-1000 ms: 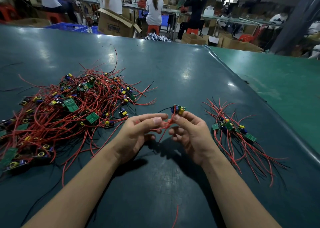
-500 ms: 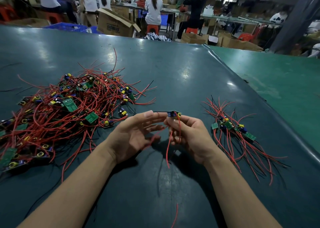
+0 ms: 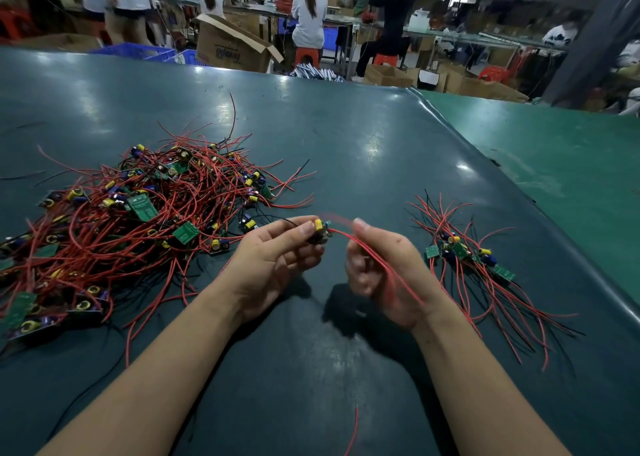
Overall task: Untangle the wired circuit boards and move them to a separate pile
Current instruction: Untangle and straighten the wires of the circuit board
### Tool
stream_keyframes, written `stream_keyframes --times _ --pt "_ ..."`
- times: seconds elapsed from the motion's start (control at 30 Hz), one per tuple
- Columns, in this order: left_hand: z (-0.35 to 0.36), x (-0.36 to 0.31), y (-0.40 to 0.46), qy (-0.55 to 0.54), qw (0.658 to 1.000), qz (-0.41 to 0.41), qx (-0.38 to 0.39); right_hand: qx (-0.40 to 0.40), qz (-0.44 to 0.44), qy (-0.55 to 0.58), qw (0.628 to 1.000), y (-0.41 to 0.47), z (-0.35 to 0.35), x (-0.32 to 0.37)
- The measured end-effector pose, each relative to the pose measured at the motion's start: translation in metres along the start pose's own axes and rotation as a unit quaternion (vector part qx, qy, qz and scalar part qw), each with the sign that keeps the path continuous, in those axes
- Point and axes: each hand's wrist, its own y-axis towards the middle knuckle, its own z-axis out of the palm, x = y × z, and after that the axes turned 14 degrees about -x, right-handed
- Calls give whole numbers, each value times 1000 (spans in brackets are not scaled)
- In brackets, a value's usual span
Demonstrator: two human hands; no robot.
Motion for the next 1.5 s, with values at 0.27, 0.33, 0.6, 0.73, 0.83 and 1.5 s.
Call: stream_keyframes --times 0.27,0.33,0.6,0.73,0.83,1.5 --pt "2 1 -2 -42 996 -68 -25 -6 -66 -59 996 1 3 -11" --pt "4 2 -4 -27 998 -48 -19 -33 -124 -112 985 1 8 -15" --pt "7 6 -4 -22 999 11 -41 -127 -107 -10 986 1 13 -17" --pt "9 4 -4 -58 997 9 -41 -141 -48 67 987 5 17 -16" --pt "11 5 -5 -19 999 -13 -43 -148 -24 88 985 6 16 -15" --pt "10 18 -4 167 955 237 -56 -159 -21 31 987 10 12 -17"
